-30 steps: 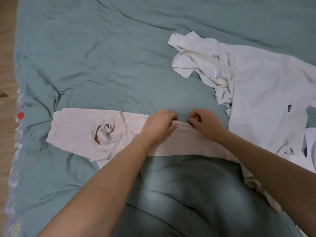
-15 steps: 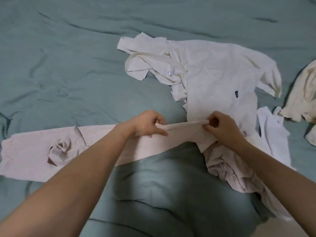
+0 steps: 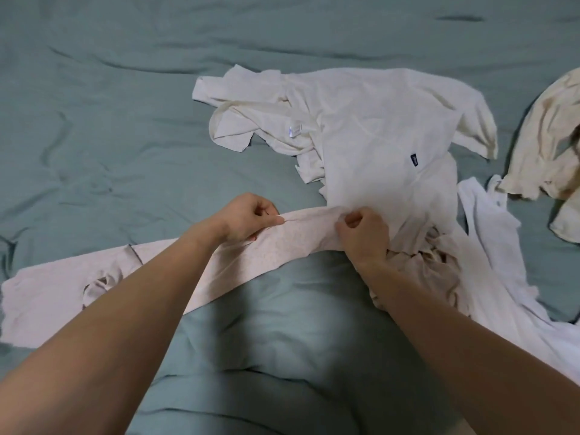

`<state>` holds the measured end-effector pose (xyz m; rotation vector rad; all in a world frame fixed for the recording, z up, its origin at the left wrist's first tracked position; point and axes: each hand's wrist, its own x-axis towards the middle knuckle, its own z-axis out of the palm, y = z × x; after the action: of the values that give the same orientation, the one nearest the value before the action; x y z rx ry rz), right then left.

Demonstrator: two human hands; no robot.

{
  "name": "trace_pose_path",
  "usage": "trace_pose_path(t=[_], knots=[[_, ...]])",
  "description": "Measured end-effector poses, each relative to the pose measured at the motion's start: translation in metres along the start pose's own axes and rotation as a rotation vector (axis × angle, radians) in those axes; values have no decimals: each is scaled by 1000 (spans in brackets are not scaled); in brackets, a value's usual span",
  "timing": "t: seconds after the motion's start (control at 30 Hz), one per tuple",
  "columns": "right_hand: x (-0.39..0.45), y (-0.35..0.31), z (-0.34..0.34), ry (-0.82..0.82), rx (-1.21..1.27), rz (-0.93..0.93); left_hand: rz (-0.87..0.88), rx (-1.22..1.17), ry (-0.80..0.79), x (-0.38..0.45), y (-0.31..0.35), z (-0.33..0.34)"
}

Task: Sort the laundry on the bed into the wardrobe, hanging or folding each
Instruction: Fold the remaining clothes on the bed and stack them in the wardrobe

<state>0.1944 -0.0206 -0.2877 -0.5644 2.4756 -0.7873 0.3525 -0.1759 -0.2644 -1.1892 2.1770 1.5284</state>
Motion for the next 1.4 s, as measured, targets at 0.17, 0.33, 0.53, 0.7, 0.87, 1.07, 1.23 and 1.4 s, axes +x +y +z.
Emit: trace_pose_path(t=[0.17,0.33,0.53,0.7,0.87,1.07,1.23,1.4], knots=[[-2,-14,2,-60,379,314,-11,-40,16,-3,-2,-2],[-1,-12,-39,-239,531,341,-22,-43,-13,-6,-5,-5],[-11,-5,-82,-373,405,256,19,-11,-40,-7,8,3],[-13,11,-78,-225,356,33,15,-30,-55,-8,15,13],[-17,28,-66,-316,315,-64,81,-59,-43,-3,17,23],[-12,25,-48,-268,218,-190,152,-39,-57,0,27,27],[0,13,-39,-217,193,-300,98,1,-67,2,25,17],[8,8,-45,-310,216,-250,117,74,9,7,24,13]])
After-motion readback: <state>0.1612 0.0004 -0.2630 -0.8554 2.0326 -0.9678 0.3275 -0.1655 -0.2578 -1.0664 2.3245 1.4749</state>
